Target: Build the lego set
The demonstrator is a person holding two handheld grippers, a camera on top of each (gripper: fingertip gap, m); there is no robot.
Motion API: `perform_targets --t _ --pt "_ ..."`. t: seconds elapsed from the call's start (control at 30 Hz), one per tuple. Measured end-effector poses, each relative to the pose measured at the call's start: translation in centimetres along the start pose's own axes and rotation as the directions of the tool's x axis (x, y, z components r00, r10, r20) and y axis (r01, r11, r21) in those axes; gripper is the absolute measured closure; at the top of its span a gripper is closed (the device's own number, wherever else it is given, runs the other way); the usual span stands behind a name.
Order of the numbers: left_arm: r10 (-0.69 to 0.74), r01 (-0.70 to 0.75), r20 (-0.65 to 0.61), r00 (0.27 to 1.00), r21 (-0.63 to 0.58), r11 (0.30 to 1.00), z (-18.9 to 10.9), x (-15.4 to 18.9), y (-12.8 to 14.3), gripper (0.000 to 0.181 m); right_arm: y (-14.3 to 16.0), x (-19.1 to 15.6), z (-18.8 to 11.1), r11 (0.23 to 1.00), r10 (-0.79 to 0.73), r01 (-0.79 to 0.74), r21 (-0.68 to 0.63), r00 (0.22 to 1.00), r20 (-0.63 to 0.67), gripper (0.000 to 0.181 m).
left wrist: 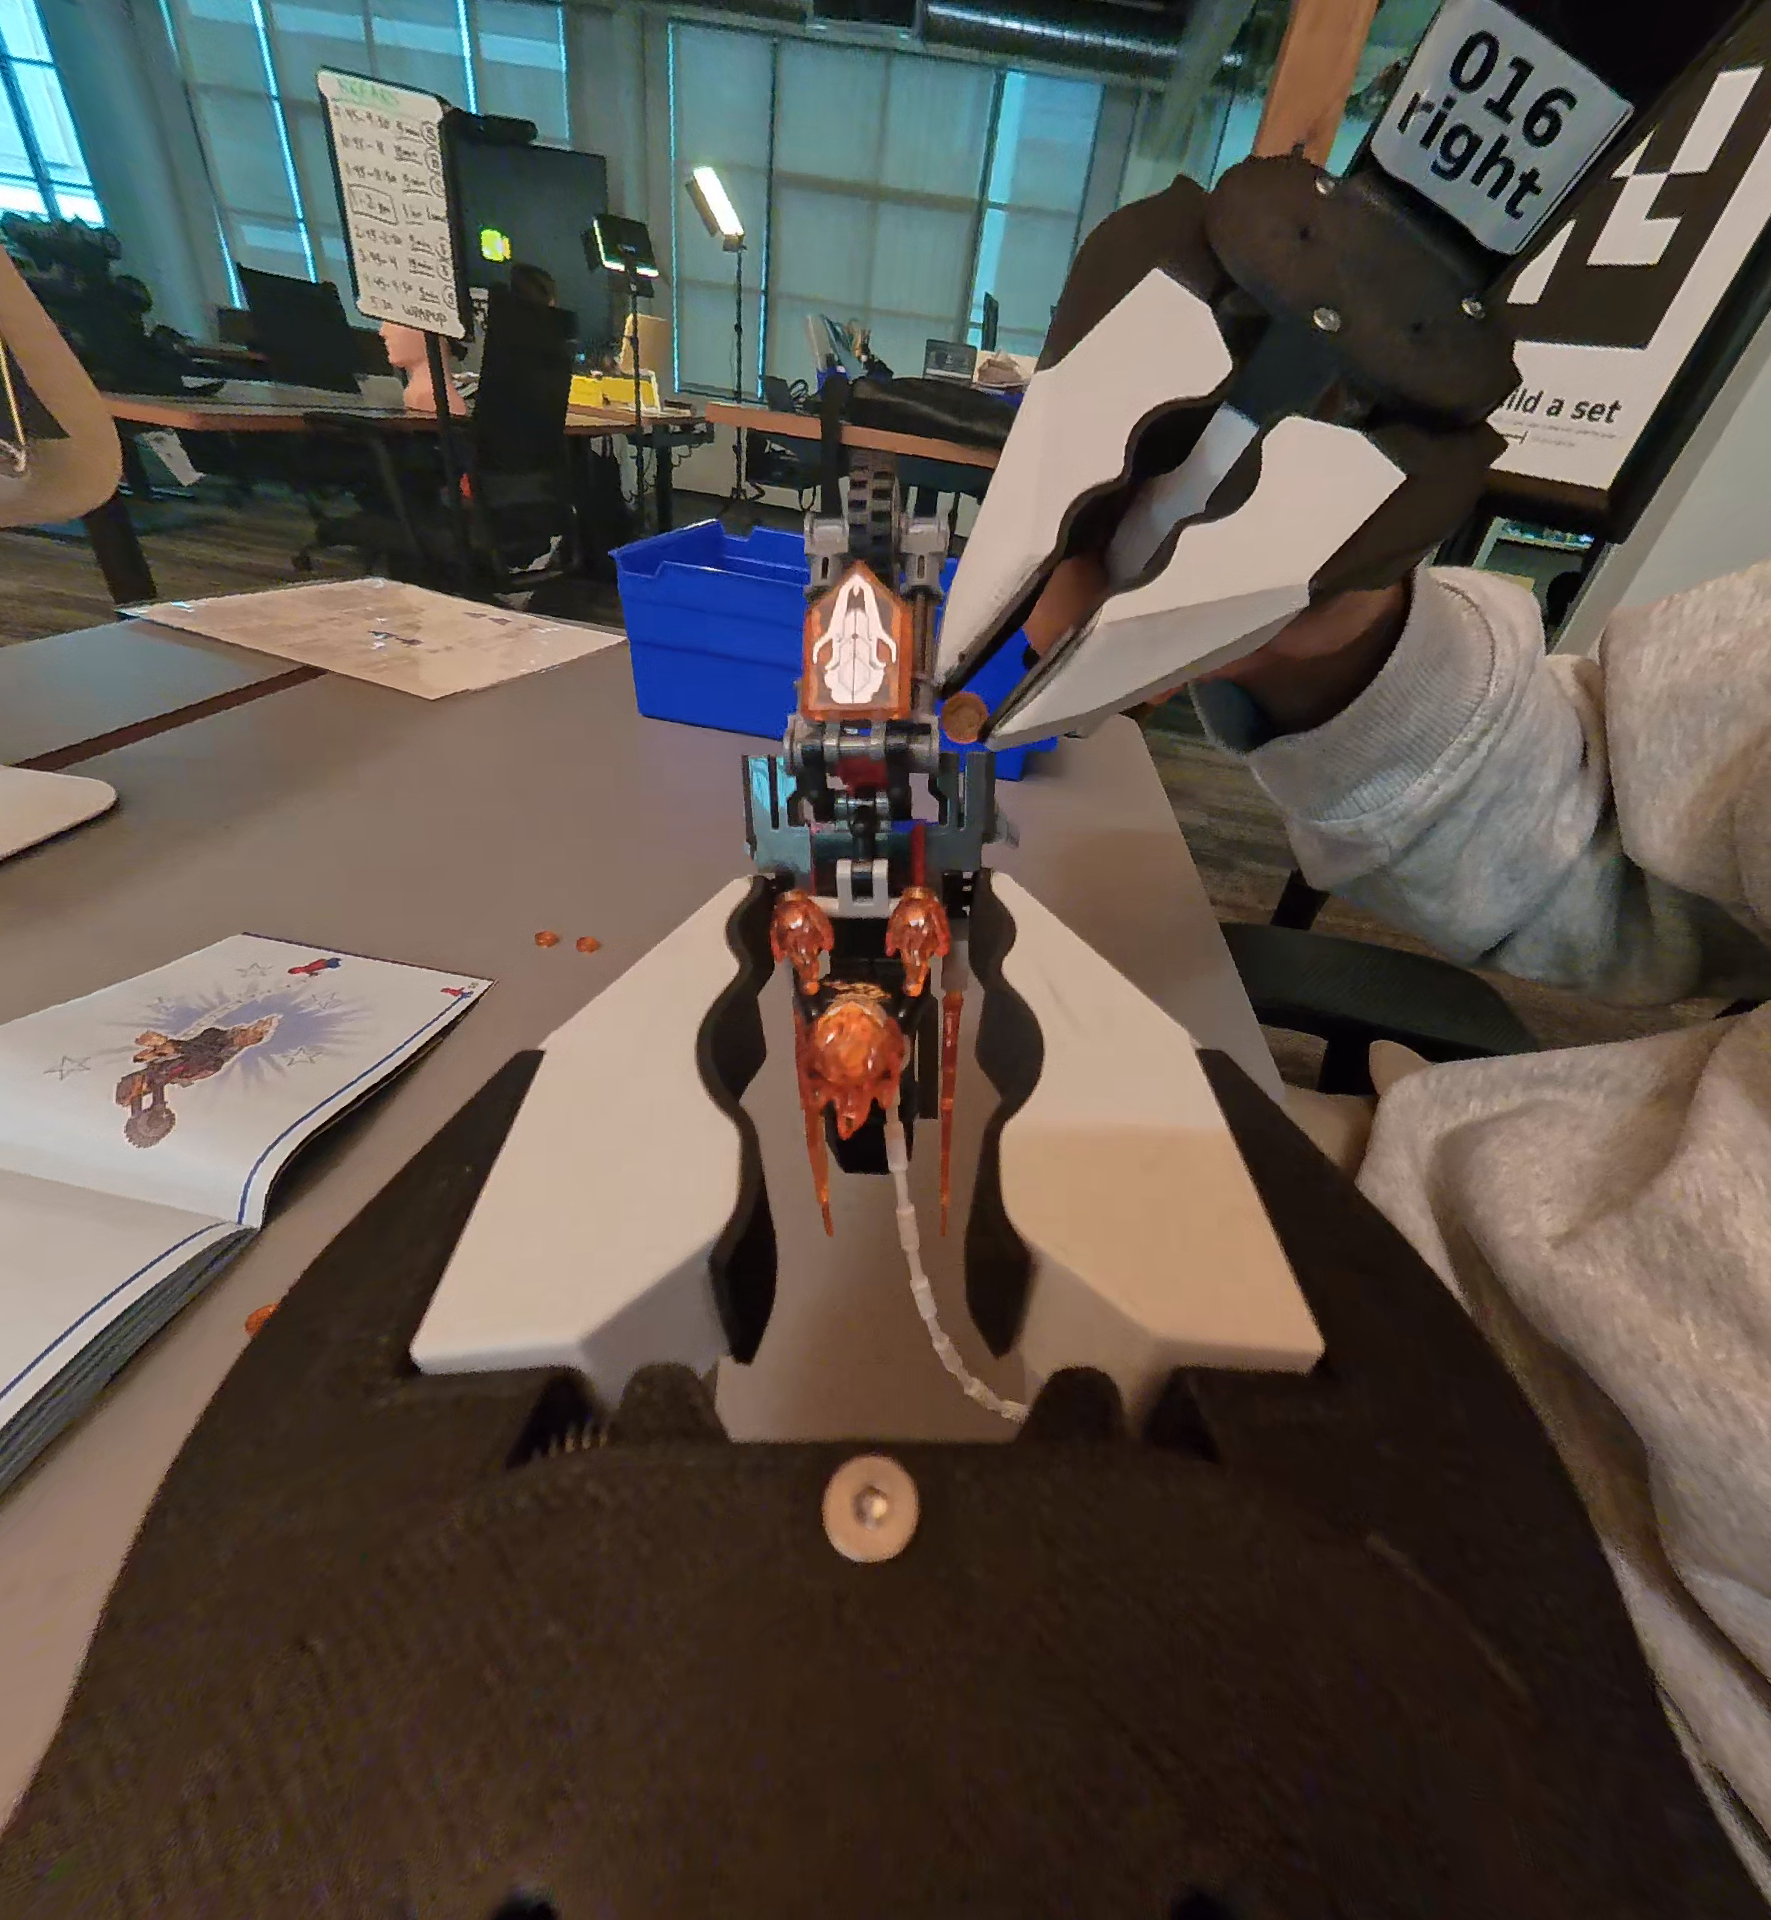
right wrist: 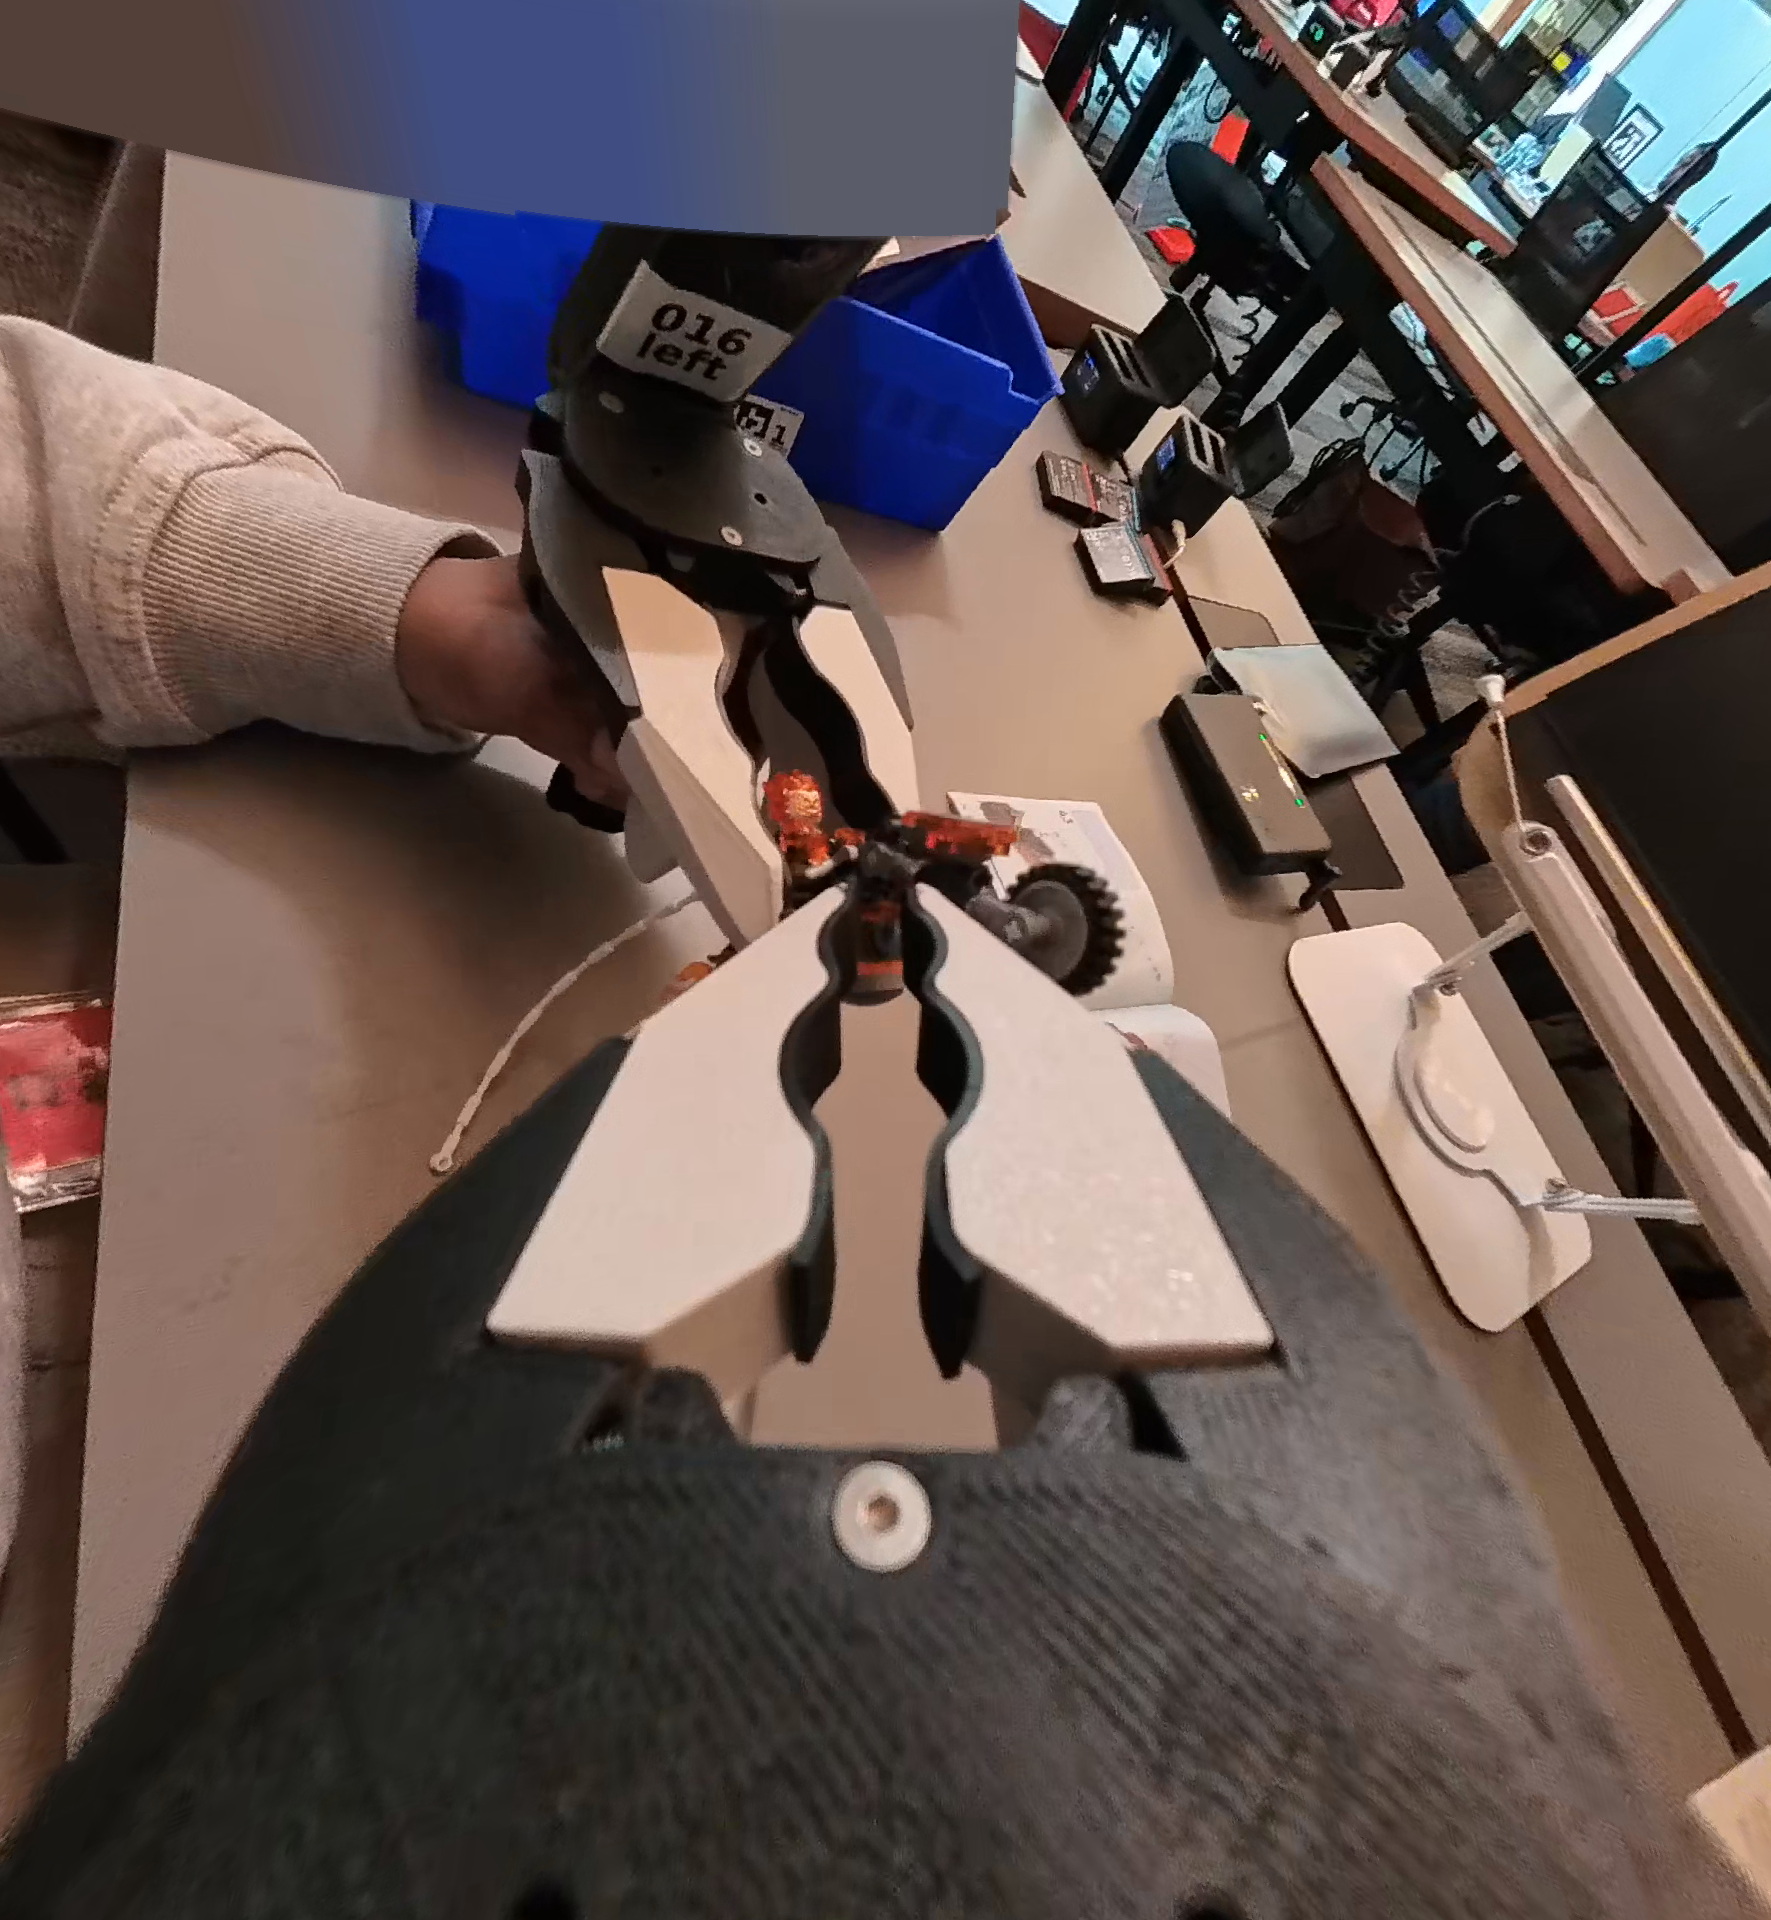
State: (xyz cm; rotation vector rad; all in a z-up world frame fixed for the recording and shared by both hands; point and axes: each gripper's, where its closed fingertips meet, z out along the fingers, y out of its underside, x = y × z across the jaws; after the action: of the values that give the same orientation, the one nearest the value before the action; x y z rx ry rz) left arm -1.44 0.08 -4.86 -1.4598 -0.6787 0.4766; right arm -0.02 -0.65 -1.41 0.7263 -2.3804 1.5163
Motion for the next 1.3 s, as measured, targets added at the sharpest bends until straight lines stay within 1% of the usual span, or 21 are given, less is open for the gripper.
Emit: perform_targets --t 0.43,0.77,0.9,1.0,1.1,1.13,1.2,1.3 --pt "0.002 -0.002 -0.007 1.000 0.002 1.000 0.0 0.1 0.0 0.145 0.0 -0.4 0.0 1.000 -0.026 0.026 -0.015 0.999 0.043 0.175" --pt "-0.007 0.007 -0.011 1.000 0.013 1.000 0.0 0.1 -0.2 0.145 -0.2 -0.3 -0.1 0.999 -0.033 0.033 -0.008 0.999 0.039 0.170" --pt "-0.031 0.031 0.050 0.998 0.016 0.999 -0.4 -1.1 -0.2 0.145 0.0 0.6 -1.2 1.000 0.004 -0.004 0.006 1.000 -0.006 0.166" --pt "-0.064 0.059 0.099 0.993 0.046 0.997 -1.0 -2.2 -0.5 0.145 1.6 2.1 -2.7 0.997 0.069 -0.071 -0.011 0.994 -0.086 0.163" --pt "-0.097 0.087 0.125 0.987 0.083 0.993 -1.6 -2.9 -0.9 0.145 4.1 3.5 -5.0 0.978 0.204 -0.208 -0.012 0.965 -0.164 0.160" --pt "-0.109 0.098 0.129 0.986 0.093 0.991 -1.7 -3.1 -1.0 0.145 5.4 3.8 -5.7 0.963 0.258 -0.267 -0.024 0.949 -0.182 0.157" --pt "-0.123 0.110 0.131 0.984 0.108 0.988 -1.9 -3.3 -1.1 0.145 8.9 3.5 -6.9 0.922 0.349 -0.374 -0.096 0.914 -0.209 0.149" --pt "-0.128 0.114 0.135 0.983 0.107 0.988 -1.9 -3.4 -1.1 0.145 14.6 2.7 -8.8 0.860 0.395 -0.458 -0.224 0.876 -0.276 0.150"
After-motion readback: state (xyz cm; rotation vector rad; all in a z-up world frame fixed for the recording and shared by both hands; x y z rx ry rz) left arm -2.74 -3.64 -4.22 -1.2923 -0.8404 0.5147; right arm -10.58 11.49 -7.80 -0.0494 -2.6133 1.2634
